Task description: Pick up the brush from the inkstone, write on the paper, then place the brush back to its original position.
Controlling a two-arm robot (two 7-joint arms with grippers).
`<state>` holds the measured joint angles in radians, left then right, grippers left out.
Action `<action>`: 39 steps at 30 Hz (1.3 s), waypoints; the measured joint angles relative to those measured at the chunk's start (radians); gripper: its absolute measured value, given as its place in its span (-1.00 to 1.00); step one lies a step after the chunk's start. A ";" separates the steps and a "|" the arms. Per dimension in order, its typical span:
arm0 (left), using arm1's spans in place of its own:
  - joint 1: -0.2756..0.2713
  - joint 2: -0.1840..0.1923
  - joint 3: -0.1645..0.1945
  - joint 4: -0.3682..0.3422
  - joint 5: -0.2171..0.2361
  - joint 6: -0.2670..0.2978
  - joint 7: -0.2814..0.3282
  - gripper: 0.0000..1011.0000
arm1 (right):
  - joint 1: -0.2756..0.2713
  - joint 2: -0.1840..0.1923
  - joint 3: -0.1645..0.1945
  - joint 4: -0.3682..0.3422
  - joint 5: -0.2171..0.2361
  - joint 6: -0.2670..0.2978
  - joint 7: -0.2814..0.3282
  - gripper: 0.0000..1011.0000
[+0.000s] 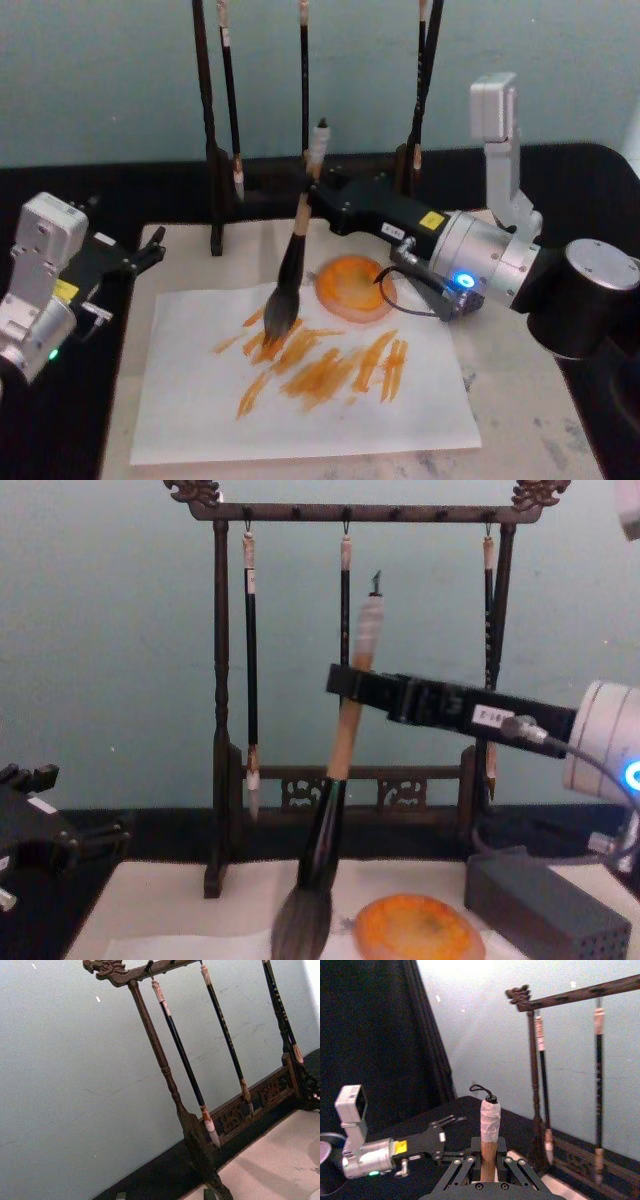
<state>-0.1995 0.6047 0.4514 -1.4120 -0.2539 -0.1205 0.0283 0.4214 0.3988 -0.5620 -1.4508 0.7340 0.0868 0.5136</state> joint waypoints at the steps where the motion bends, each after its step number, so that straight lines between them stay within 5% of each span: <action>1: 0.000 0.000 0.000 0.000 0.000 0.000 0.000 0.98 | 0.000 -0.001 -0.002 -0.001 -0.002 0.001 0.003 -0.65; 39: 0.000 0.000 0.000 0.000 0.000 0.000 0.000 0.98 | 0.037 -0.070 -0.083 0.081 -0.020 0.024 0.071 -0.65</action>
<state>-0.1996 0.6047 0.4514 -1.4119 -0.2539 -0.1205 0.0283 0.4582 0.3292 -0.6453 -1.3695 0.7136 0.1103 0.5847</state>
